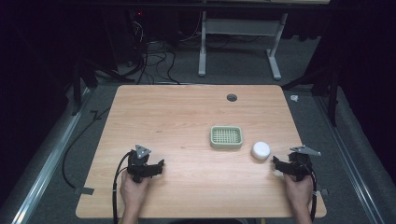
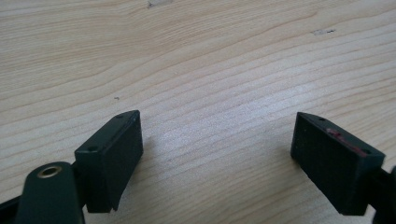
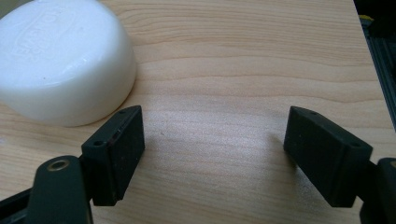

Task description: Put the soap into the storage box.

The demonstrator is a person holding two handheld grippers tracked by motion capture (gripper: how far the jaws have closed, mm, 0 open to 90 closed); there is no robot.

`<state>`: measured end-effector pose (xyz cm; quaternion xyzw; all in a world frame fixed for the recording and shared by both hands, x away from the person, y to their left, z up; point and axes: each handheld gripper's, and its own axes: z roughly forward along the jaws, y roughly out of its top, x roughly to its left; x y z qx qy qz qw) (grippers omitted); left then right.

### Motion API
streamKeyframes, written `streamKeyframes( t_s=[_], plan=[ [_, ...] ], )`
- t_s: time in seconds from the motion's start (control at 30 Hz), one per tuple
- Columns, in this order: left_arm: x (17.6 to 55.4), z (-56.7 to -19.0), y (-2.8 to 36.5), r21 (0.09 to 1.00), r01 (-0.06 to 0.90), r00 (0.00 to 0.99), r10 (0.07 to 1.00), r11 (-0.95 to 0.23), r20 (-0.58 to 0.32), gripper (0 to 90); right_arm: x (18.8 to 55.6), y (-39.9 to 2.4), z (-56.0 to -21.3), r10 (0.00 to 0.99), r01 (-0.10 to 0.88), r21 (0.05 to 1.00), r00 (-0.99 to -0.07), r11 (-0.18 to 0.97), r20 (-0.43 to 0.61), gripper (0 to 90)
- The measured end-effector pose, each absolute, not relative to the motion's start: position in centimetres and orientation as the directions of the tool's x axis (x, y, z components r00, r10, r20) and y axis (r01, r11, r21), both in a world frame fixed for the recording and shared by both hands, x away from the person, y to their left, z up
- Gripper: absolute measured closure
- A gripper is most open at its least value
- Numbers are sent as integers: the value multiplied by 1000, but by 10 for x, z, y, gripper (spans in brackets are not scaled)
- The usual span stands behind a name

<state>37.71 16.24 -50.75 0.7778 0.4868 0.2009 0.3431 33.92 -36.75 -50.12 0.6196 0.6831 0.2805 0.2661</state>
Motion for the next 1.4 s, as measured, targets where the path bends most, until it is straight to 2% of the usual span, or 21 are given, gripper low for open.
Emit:
streamKeyframes(
  t_s=[1.4],
  plan=[
    [377, -508, 162, 729, 619, 447, 895, -292, -20, 172, 332, -368, -501, 993, 693, 717, -119, 83, 0, 217]
  ],
)
